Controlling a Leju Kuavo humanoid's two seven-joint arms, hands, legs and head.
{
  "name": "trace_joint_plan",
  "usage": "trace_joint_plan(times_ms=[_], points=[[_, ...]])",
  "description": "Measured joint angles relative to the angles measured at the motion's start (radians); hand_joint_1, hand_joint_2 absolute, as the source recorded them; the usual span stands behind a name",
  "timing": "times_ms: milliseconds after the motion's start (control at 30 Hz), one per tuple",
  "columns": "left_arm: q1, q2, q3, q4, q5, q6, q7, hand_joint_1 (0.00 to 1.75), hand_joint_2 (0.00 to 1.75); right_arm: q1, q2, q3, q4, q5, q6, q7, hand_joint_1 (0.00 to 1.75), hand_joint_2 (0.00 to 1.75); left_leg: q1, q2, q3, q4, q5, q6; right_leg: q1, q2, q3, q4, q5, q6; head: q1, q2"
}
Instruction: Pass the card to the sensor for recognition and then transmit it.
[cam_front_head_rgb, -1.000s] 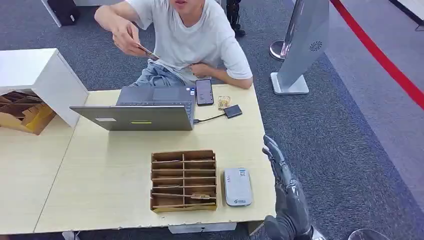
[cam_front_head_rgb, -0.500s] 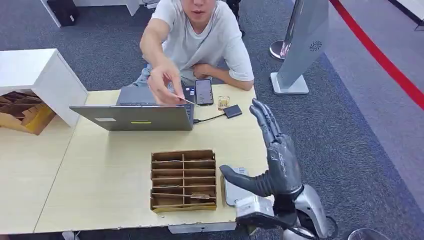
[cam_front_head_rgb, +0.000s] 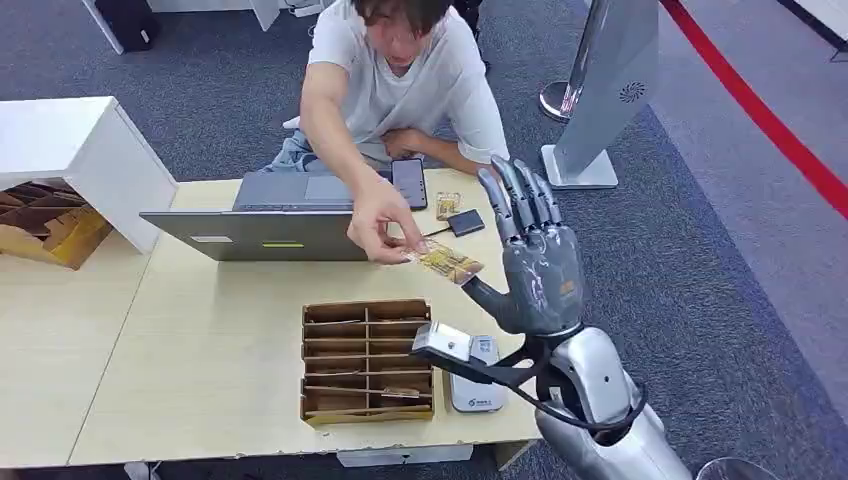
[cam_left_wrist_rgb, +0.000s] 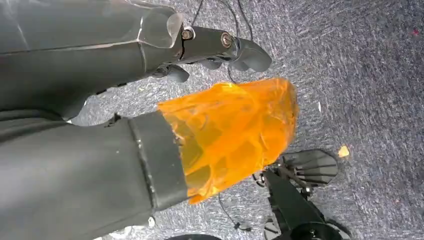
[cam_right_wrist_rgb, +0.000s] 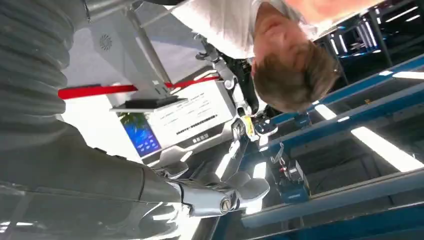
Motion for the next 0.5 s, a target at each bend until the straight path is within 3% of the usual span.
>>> trace_joint_plan(times_ms=[467,500], points=[[-0.001,-0.003,0.000,0.000,0.004,0.000,0.001,0.00,0.00,-0.004,0.000,0.012,0.041,0.027,-0.011,0.023,0.00,1.75,0.000,0.000,0.000,0.000,0.000,0.000,0.000,0.000,0.000,0.000,0.000,0.000,0.000,0.000],[-0.001,-0.003,0.000,0.000,0.004,0.000,0.001,0.00,0.00,-0.004,0.000,0.012,0.042,0.027,-0.011,0.023,1.34,1.75,0.000,0.000,0.000,0.000,0.000,0.000,0.000,0.000,0.000,0.000,0.000,0.000,0.000,0.000]])
